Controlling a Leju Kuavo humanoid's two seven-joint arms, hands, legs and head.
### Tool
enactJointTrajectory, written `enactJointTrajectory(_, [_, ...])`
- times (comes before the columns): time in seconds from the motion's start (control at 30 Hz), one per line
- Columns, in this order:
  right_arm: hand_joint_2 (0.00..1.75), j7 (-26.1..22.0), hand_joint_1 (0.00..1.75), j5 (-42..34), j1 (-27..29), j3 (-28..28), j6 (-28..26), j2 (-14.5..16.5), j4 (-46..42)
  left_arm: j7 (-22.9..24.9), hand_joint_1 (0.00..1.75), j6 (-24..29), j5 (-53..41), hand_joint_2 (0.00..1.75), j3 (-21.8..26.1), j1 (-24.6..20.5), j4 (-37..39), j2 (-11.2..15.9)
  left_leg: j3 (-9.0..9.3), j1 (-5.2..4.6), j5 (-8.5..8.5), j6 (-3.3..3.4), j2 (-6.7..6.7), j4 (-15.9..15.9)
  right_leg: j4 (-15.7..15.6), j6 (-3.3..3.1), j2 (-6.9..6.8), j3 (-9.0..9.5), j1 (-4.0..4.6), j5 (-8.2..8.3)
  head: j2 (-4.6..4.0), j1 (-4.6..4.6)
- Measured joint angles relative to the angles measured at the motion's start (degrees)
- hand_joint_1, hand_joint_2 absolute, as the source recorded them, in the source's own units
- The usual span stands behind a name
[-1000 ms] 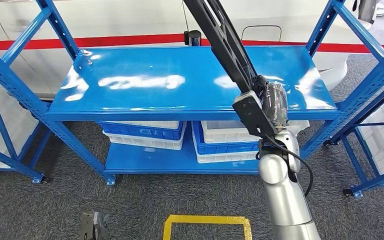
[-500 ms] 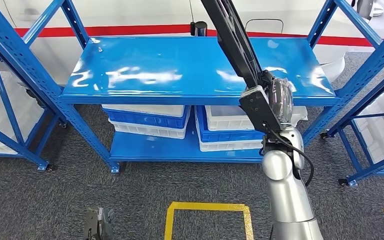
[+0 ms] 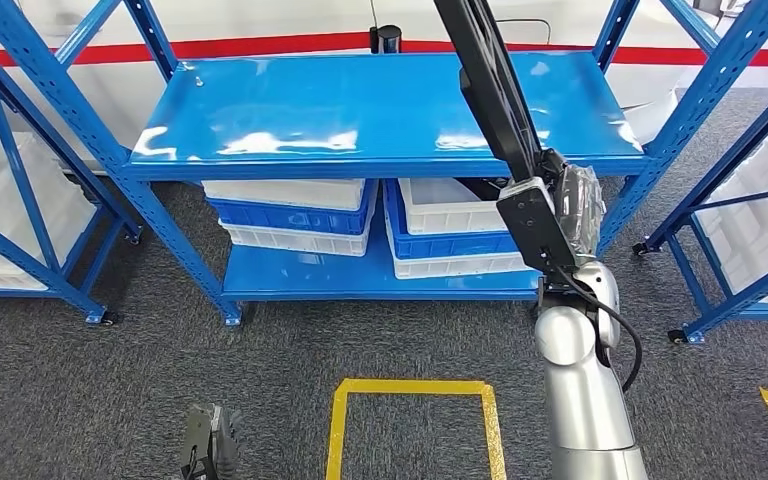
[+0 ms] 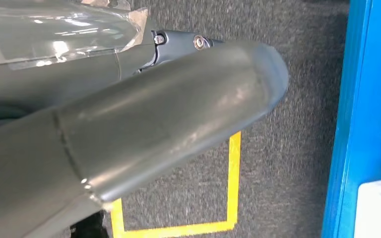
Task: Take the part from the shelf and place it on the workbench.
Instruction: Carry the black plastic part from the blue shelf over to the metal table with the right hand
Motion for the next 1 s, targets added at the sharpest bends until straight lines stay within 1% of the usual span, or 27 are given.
enactJointTrajectory(0.03, [1.75, -0.1, 1.75, 0.0, 0.0, -0.2, -0.1, 0.0, -0.2, 0.1, 0.0, 0.0, -0.1, 0.0, -0.1, -0.2, -0.1, 0.0, 1.79, -0.19, -0.61, 0.3, -0.05, -2.9, -0.1, 0.39, -0.06, -0.23, -0.02, 0.51, 0.0, 0.01])
enactJointTrajectory(0.07, [1.75, -0.2, 1.75, 0.0, 0.1, -0.4, -0.2, 0.0, -0.4, 0.1, 0.0, 0.0, -0.1, 0.0, -0.2, -0.4, -0.2, 0.0, 2.52, -0.43, -1.1, 0.58, -0.07, -4.4, -0.3, 0.88, -0.12, -0.35, -0.07, 1.05, 0.0, 0.02])
enactJointTrajectory(0.13, [1.75, -0.5, 1.75, 0.0, 0.4, -0.8, -0.3, -0.1, -0.7, 0.3, 0.0, -0.2, -0.2, 0.0, -0.4, -0.6, -0.2, -0.1, 2.17, -0.63, -0.08, 1.23, 0.07, -5.2, -0.7, 1.66, -0.18, -0.55, -0.16, 1.8, 0.0, 0.0])
enactJointTrajectory(0.17, [1.75, -0.7, 1.75, 0.0, 0.6, -1.0, -0.3, -0.2, -0.8, 0.4, 0.0, -0.2, -0.2, 0.0, -0.5, -0.7, -0.3, -0.2, 1.71, -0.59, 0.73, 1.66, 0.2, -5.5, -0.1, 1.65, -0.13, -0.99, -0.1, 1.02, 0.0, 0.08])
enactJointTrajectory(0.2, [1.75, -0.8, 1.75, 0.0, 0.8, -1.2, -0.4, -0.3, -0.9, 0.4, 0.0, -0.3, -0.2, 0.0, -0.6, -0.8, -0.3, -0.3, 1.08, -0.49, 1.6, 2.0, 0.34, -5.8, 1.5, 1.38, -0.07, -1.77, 0.01, -0.76, 0.0, 0.2])
enactJointTrajectory(0.23, [1.75, -1.0, 1.75, 0.0, 0.8, -1.4, -0.4, -0.4, -0.9, 0.5, 0.0, -0.3, -0.2, 0.0, -0.7, -0.9, -0.3, -0.4, 0.25, -0.39, 2.42, 2.28, 0.47, -5.9, 4.5, 0.97, -0.03, -2.9, 0.05, -3.46, 0.0, 0.33])
enactJointTrajectory(0.27, [1.75, -1.1, 1.75, 0.0, 0.9, -1.6, -0.4, -0.5, -0.9, 0.5, 0.0, -0.4, -0.2, 0.0, -0.7, -0.9, -0.3, -0.4, -0.76, -0.47, 3.17, 2.51, 0.49, -5.8, 8.5, 0.67, -0.01, -4.14, 0.11, -6.29, 0.0, 0.45])
enactJointTrajectory(0.3, [1.75, -1.2, 1.75, 0.0, 1.1, -1.8, -0.4, -0.6, -1.0, 0.5, 0.0, -0.4, -0.2, 0.0, -0.7, -0.9, -0.3, -0.5, -1.78, -0.54, 3.94, 2.6, 0.55, -5.7, 12.7, 0.7, -0.01, -5.11, 0.11, -8.36, 0.0, 0.52])
enactJointTrajectory(0.33, [1.75, -1.3, 1.75, 0.0, 1.2, -1.9, -0.4, -0.7, -1.0, 0.5, 0.0, -0.5, -0.2, 0.0, -0.8, -0.9, -0.3, -0.5, -2.82, -0.61, 4.73, 2.63, 0.62, -5.7, 16.1, 1.08, -0.01, -5.55, 0.11, -9.25, 0.0, 0.55])
enactJointTrajectory(0.37, [1.75, -1.4, 1.75, -0.1, 1.4, -2.1, -0.4, -0.8, -1.0, 0.5, 0.0, -0.5, -0.2, 0.0, -0.8, -0.9, -0.3, -0.5, -3.85, -0.66, 5.48, 2.59, 0.67, -5.6, 17.8, 1.69, -0.01, -5.13, 0.11, -8.86, 0.0, 0.57])
enactJointTrajectory(0.4, [1.75, -1.5, 1.75, -0.1, 1.5, -2.3, -0.4, -0.9, -1.0, 0.5, 0.0, -0.5, -0.2, 0.0, -0.9, -0.9, -0.3, -0.5, -4.81, -0.68, 6.17, 2.48, 0.71, -5.5, 17.4, 2.37, -0.01, -3.7, 0.1, -7.61, 0.0, 0.57])
enactJointTrajectory(0.43, [1.75, -1.7, 1.75, -0.1, 1.5, -2.4, -0.4, -0.9, -1.0, 0.5, 0.0, -0.5, -0.2, 0.0, -1.0, -0.9, -0.3, -0.5, -5.64, -0.69, 6.79, 2.33, 0.73, -5.4, 14.9, 2.86, -0.01, -1.26, 0.09, -6.28, 0.0, 0.57])
enactJointTrajectory(0.47, [1.75, -1.8, 1.75, -0.2, 1.5, -2.5, -0.4, -0.9, -1.2, 0.5, 0.0, -0.5, -0.1, 0.0, -1.0, -0.9, -0.4, -0.5, -6.35, -0.79, 7.32, 2.11, 0.72, -5.2, 10.7, 3.0, -0.01, 2.22, 0.08, -5.69, 0.0, 0.6])
enactJointTrajectory(0.5, [1.75, -2.0, 1.75, -0.3, 1.5, -2.5, -0.4, -0.9, -1.4, 0.5, 0.0, -0.5, -0.1, 0.0, -1.1, -1.0, -0.4, -0.5, -6.89, -0.91, 7.83, 1.87, 0.73, -4.9, 5.7, 2.77, 0.03, 5.77, 0.13, -6.06, 0.0, 0.57])
enactJointTrajectory(0.53, [1.75, -2.2, 1.75, -0.4, 1.5, -2.6, -0.4, -0.9, -1.6, 0.5, 0.0, -0.4, -0.1, 0.0, -1.1, -1.0, -0.4, -0.4, -7.27, -1.02, 8.38, 1.63, 0.72, -4.8, 1.8, 2.38, 0.07, 8.41, 0.17, -6.82, 0.0, 0.47])
enactJointTrajectory(0.57, [1.75, -2.5, 1.75, -0.6, 1.5, -2.6, -0.5, -1.0, -1.8, 0.5, 0.0, -0.4, 0.1, 0.0, -1.1, -1.0, -0.5, -0.4, -7.59, -1.07, 8.95, 1.37, 0.73, -4.7, -0.8, 1.95, 0.11, 9.87, 0.31, -7.57, 0.0, 0.38])
enactJointTrajectory(0.63, [1.75, -3.0, 1.75, -1.1, 1.7, -2.8, -0.6, -1.1, -1.9, 0.6, 0.0, -0.4, 0.3, 0.0, -1.1, -1.0, -0.5, -0.3, -8.19, -0.85, 9.75, 0.74, 0.65, -4.7, -1.6, 1.01, 0.07, 9.23, 0.28, -7.4, 0.0, 0.21])
enactJointTrajectory(0.67, [1.75, -3.2, 1.75, -1.3, 1.9, -2.9, -0.6, -1.2, -1.9, 0.6, 0.0, -0.4, 0.4, 0.0, -1.1, -0.8, -0.5, -0.3, -8.62, -0.67, 8.96, 0.35, 0.55, -4.3, -1.5, 0.47, 0.01, 8.66, 0.19, -6.87, 0.0, 0.2])
enactJointTrajectory(0.7, [1.75, -3.4, 1.75, -1.5, 2.0, -3.0, -0.7, -1.2, -1.9, 0.7, 0.0, -0.3, 0.4, 0.0, -1.1, -0.7, -0.5, -0.2, -9.21, -0.51, 6.98, -0.09, 0.45, -2.9, -1.5, -0.15, -0.06, 8.09, 0.04, -6.25, 0.0, 0.11])
enactJointTrajectory(0.73, [1.75, -3.5, 1.75, -1.6, 2.1, -3.1, -0.7, -1.3, -2.0, 0.7, 0.0, -0.3, 0.5, 0.0, -1.1, -0.6, -0.5, -0.2, -9.94, -0.31, 3.99, -0.49, 0.37, -0.5, -1.4, -0.6, -0.11, 7.49, -0.07, -5.57, 0.0, 0.01])
enactJointTrajectory(0.8, [1.75, -3.7, 1.75, -1.7, 2.2, -3.2, -0.7, -1.3, -2.3, 0.7, 0.0, -0.3, 0.6, 0.0, -1.1, -0.5, -0.5, -0.1, -11.41, -0.04, -1.95, -1.12, 0.34, 6.8, -1.3, -0.94, -0.15, 5.9, 0.02, -4.17, 0.0, -0.19])
enactJointTrajectory(0.83, [1.75, -3.7, 1.75, -1.8, 2.3, -3.2, -0.7, -1.3, -2.4, 0.7, 0.0, -0.3, 0.6, 0.0, -1.1, -0.6, -0.5, -0.1, -11.79, 0.06, -3.13, -1.28, 0.35, 10.2, -1.2, -0.89, -0.15, 4.98, 0.04, -3.52, 0.0, -0.2])
enactJointTrajectory(0.87, [1.75, -3.7, 1.75, -1.9, 2.4, -3.3, -0.7, -1.3, -2.5, 0.7, 0.0, -0.3, 0.7, 0.0, -1.1, -0.6, -0.5, -0.1, -11.57, 0.14, -2.8, -1.35, 0.35, 12.5, -0.9, -0.8, -0.15, 4.04, 0.04, -2.93, 0.0, -0.2])
enactJointTrajectory(0.9, [1.75, -3.8, 1.75, -2.0, 2.6, -3.3, -0.7, -1.4, -2.5, 0.7, 0.0, -0.3, 0.7, 0.0, -1.1, -0.6, -0.5, -0.1, -10.51, 0.21, -1.36, -1.31, 0.35, 12.8, -0.7, -0.66, -0.15, 3.13, 0.02, -2.37, 0.0, -0.2])
enactJointTrajectory(0.93, [1.75, -3.8, 1.75, -2.0, 2.7, -3.4, -0.7, -1.4, -2.6, 0.7, 0.0, -0.3, 0.7, 0.0, -1.1, -0.6, -0.5, -0.1, -8.52, 0.27, 0.35, -1.17, 0.33, 11.3, -0.5, -0.48, -0.14, 2.28, 0.0, -1.87, 0.0, -0.23])
enactJointTrajectory(0.97, [1.75, -3.8, 1.75, -2.1, 2.9, -3.4, -0.8, -1.4, -2.8, 0.7, 0.0, -0.4, 0.8, 0.0, -1.1, -0.7, -0.5, 0.0, -5.65, 0.3, 1.27, -0.88, 0.25, 7.8, -0.3, -0.27, -0.14, 1.6, -0.06, -1.4, 0.0, -0.26])
enactJointTrajectory(1.0, [1.75, -3.8, 1.75, -2.2, 3.0, -3.5, -0.8, -1.4, -3.0, 0.7, 0.0, -0.4, 0.8, 0.0, -1.1, -0.7, -0.6, 0.0, -2.49, 0.23, 1.17, -0.54, 0.16, 3.6, -0.2, 0.04, -0.14, 1.11, -0.01, -0.95, 0.0, -0.29])
